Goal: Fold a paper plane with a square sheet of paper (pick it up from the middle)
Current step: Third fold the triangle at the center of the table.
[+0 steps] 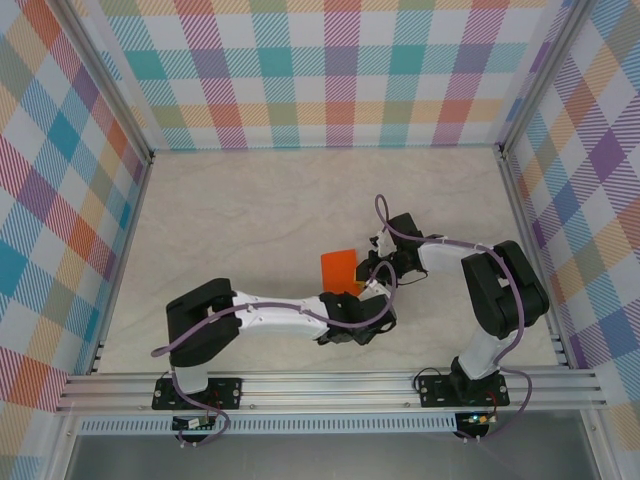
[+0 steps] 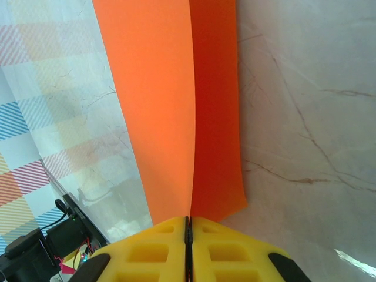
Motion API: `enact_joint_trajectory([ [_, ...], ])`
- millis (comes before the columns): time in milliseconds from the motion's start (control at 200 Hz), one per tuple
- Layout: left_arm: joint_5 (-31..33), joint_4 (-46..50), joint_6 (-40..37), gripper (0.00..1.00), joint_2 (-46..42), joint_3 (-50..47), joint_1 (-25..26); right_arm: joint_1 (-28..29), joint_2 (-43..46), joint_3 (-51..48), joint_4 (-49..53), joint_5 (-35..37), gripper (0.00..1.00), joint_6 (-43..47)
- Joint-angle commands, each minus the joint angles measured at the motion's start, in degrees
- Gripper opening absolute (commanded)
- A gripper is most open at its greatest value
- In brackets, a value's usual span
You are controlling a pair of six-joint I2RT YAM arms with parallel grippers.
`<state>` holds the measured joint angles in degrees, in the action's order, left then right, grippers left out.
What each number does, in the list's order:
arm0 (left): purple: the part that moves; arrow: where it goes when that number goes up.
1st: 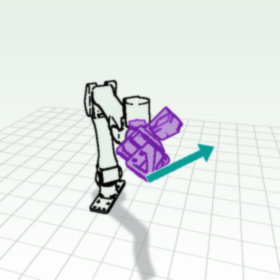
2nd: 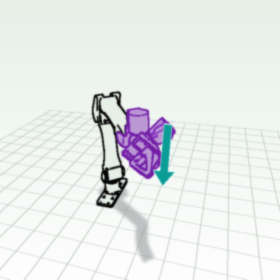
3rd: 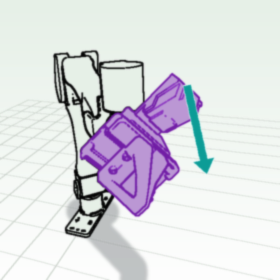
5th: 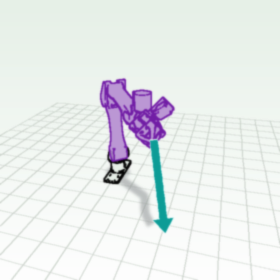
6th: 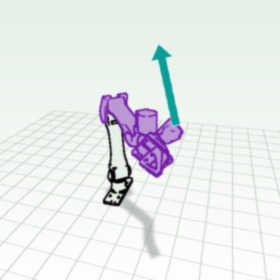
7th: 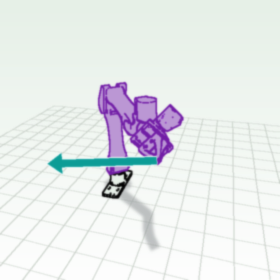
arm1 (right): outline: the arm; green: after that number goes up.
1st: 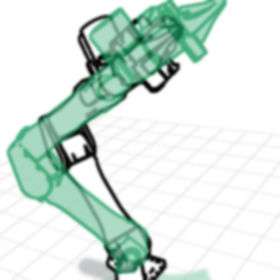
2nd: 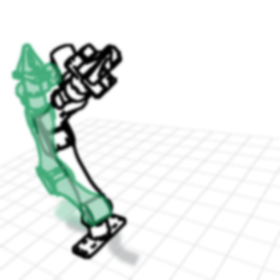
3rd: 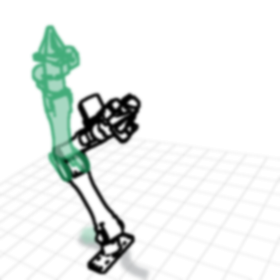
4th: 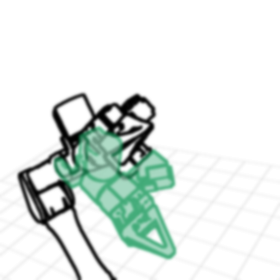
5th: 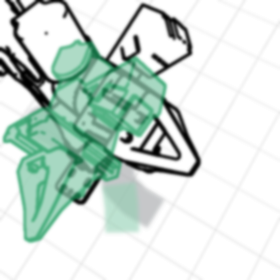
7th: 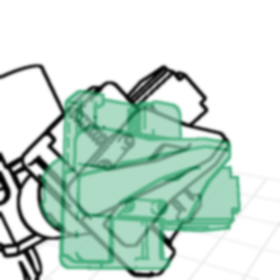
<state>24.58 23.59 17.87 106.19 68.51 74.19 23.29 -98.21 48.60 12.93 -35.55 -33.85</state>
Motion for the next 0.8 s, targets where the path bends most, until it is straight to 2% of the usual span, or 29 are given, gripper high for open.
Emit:
enact_joint_trajectory([
  [0,9.57,6.49,-0.17,0.68,1.94,2.97,1.08,-0.35,-0.54,1.17,0.81,-1.71,0.09,-0.06],
  [155,12.14,6.42,0.89,0.61,1.63,2.28,1.11,-0.52,-0.45,1.10,1.36,-1.54,0.09,0.36],
  [340,12.07,5.10,0.77,0.34,0.15,1.04,1.13,-0.79,-0.46,1.24,2.12,-1.19,0.09,0.98],
  [520,10.44,3.29,-0.24,0.16,-2.22,-0.73,0.98,-1.13,-0.49,1.15,2.63,-0.46,0.09,1.38],
  [665,5.25,-0.05,-1.67,0.06,-5.17,-3.77,-0.16,-1.10,-0.10,0.88,2.71,-0.40,0.11,1.42],
  [795,0.58,-3.30,-1.83,0.02,-7.84,-7.09,-2.32,-1.32,1.53,0.95,3.58,0.57,0.15,1.97],
])
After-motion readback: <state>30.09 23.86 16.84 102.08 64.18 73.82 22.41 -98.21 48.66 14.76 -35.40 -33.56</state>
